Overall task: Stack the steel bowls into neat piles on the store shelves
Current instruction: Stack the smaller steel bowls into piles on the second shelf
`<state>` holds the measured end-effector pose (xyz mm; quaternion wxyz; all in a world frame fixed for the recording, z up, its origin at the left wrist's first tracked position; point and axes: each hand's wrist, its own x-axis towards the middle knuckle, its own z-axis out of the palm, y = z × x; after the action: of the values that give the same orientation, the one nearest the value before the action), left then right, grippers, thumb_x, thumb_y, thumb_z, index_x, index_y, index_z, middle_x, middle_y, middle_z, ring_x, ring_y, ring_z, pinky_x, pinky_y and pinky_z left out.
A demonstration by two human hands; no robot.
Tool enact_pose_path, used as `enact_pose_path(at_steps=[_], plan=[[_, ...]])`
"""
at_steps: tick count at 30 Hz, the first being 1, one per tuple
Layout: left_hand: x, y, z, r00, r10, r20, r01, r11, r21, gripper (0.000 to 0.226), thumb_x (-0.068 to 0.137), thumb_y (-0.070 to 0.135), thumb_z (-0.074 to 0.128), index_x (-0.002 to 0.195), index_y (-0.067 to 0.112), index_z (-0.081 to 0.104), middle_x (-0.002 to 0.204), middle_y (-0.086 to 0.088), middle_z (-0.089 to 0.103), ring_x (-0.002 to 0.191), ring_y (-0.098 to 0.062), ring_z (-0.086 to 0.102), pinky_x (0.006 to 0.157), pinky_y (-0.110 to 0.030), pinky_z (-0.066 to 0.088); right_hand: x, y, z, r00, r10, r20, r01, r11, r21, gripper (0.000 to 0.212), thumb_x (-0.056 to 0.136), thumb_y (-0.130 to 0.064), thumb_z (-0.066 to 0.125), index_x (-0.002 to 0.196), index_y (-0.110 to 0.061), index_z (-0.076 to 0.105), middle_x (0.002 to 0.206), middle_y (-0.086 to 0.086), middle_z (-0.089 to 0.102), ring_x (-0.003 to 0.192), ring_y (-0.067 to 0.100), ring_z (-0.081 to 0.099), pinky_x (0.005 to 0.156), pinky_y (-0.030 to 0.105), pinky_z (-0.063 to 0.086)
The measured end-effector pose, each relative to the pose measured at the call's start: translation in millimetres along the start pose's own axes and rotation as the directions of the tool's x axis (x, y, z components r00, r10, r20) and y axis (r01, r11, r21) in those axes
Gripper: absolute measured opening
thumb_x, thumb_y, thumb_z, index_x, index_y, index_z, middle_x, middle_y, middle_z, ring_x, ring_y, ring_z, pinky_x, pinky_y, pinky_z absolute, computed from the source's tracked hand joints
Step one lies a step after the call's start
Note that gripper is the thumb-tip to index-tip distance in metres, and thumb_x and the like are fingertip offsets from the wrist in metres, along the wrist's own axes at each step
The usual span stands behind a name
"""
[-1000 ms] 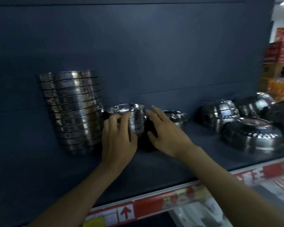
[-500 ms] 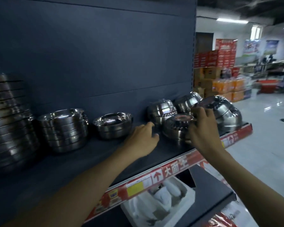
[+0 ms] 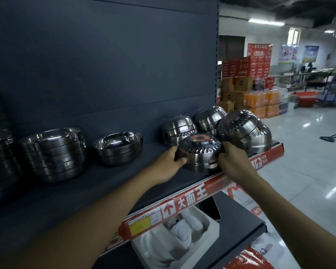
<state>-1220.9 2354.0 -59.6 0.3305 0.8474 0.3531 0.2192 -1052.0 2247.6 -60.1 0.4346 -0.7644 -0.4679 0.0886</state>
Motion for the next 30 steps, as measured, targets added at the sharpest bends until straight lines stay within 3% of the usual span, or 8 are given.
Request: enact_pose_path(at_steps=[2, 7, 12, 16, 19, 23, 26, 30], plan=[[-9, -1, -4, 0.999, 0.021, -0.037, -0.023, 0.999, -0.042, 0.044, 0.101, 0.023, 0.052, 0.143, 0.022, 0.042, 0.139, 0.004, 0.054, 0.129, -0.011, 0.047, 0.104, -0.026, 0.035, -9, -6, 4, 0.999, -0.035, -0.025, 0.035, 0.999, 0.033, 0.016, 0.093, -0.005, 0.041, 0.099, -0.009, 0.054, 0.099, 0.014, 0.063, 0.075, 0.021, 0.053, 0.060, 0.031, 0.035], [-49, -8, -25, 0.981, 0.067, -0.181, -0.092, 0.987, -0.133, 0.046, 0.098, 0.017, 0.057, 0.142, 0.019, 0.046, 0.134, 0.004, 0.058, 0.125, -0.009, 0.052, 0.105, -0.026, 0.040, -39, -33, 23, 0.971, -0.115, -0.209, 0.162, 0.962, 0.222, 0.045, 0.086, -0.018, 0.036, 0.125, -0.010, 0.057, 0.097, 0.004, 0.065, 0.090, 0.022, 0.061, 0.081, 0.040, 0.050], [-103, -26, -60, 0.922, 0.092, -0.375, -0.140, 0.985, -0.102, 0.049, 0.093, 0.025, 0.065, 0.139, 0.027, 0.047, 0.120, 0.017, 0.061, 0.114, 0.004, 0.056, 0.099, -0.019, 0.046, -64, -78, 50, 0.931, -0.142, -0.336, 0.270, 0.887, 0.375, 0.029, 0.093, -0.017, 0.036, 0.111, -0.023, 0.058, 0.102, -0.001, 0.056, 0.101, 0.016, 0.050, 0.087, 0.033, 0.038], [-143, -47, -92, 0.871, 0.093, -0.482, -0.138, 0.989, -0.059, 0.050, 0.087, 0.030, 0.072, 0.131, 0.037, 0.049, 0.116, 0.021, 0.061, 0.110, 0.005, 0.057, 0.094, -0.019, 0.046, -76, -112, 80, 0.927, -0.151, -0.344, 0.310, 0.825, 0.473, 0.040, 0.085, -0.025, 0.033, 0.112, -0.023, 0.062, 0.105, -0.001, 0.061, 0.103, 0.018, 0.056, 0.091, 0.038, 0.045], [-166, -65, -114, 0.839, 0.087, -0.537, -0.112, 0.994, -0.015, 0.056, 0.075, 0.050, 0.071, 0.126, 0.049, 0.049, 0.118, 0.025, 0.061, 0.110, 0.010, 0.056, 0.090, -0.012, 0.044, -80, -133, 103, 0.930, -0.187, -0.315, 0.332, 0.793, 0.511, 0.035, 0.091, -0.022, 0.037, 0.113, -0.023, 0.064, 0.107, -0.003, 0.061, 0.103, 0.014, 0.056, 0.095, 0.040, 0.046], [-187, -80, -124, 0.801, 0.084, -0.593, -0.076, 0.996, 0.039, 0.058, 0.076, 0.050, 0.075, 0.121, 0.060, 0.040, 0.120, 0.037, 0.051, 0.112, 0.021, 0.048, 0.087, -0.004, 0.040, -87, -141, 129, 0.932, -0.263, -0.249, 0.358, 0.764, 0.536, 0.029, 0.096, -0.019, 0.041, 0.114, -0.024, 0.064, 0.111, -0.005, 0.062, 0.105, 0.010, 0.056, 0.098, 0.039, 0.045], [-187, -87, -123, 0.786, 0.109, -0.608, -0.084, 0.994, 0.071, 0.061, 0.077, 0.046, 0.072, 0.132, 0.048, 0.044, 0.126, 0.030, 0.051, 0.117, 0.010, 0.052, 0.099, -0.018, 0.044, -86, -133, 138, 0.947, -0.261, -0.184, 0.320, 0.743, 0.588, 0.041, 0.086, -0.036, 0.039, 0.117, -0.026, 0.065, 0.114, -0.007, 0.066, 0.110, 0.014, 0.060, 0.099, 0.050, 0.047], [-186, -90, -123, 0.773, 0.166, -0.613, -0.102, 0.985, 0.139, 0.071, 0.082, 0.030, 0.076, 0.145, 0.024, 0.044, 0.137, 0.012, 0.051, 0.127, -0.013, 0.051, 0.108, -0.041, 0.044, -84, -128, 138, 0.957, -0.266, -0.114, 0.270, 0.682, 0.679, 0.038, 0.086, -0.023, 0.046, 0.120, -0.025, 0.064, 0.116, -0.008, 0.068, 0.111, 0.016, 0.062, 0.100, 0.050, 0.049]])
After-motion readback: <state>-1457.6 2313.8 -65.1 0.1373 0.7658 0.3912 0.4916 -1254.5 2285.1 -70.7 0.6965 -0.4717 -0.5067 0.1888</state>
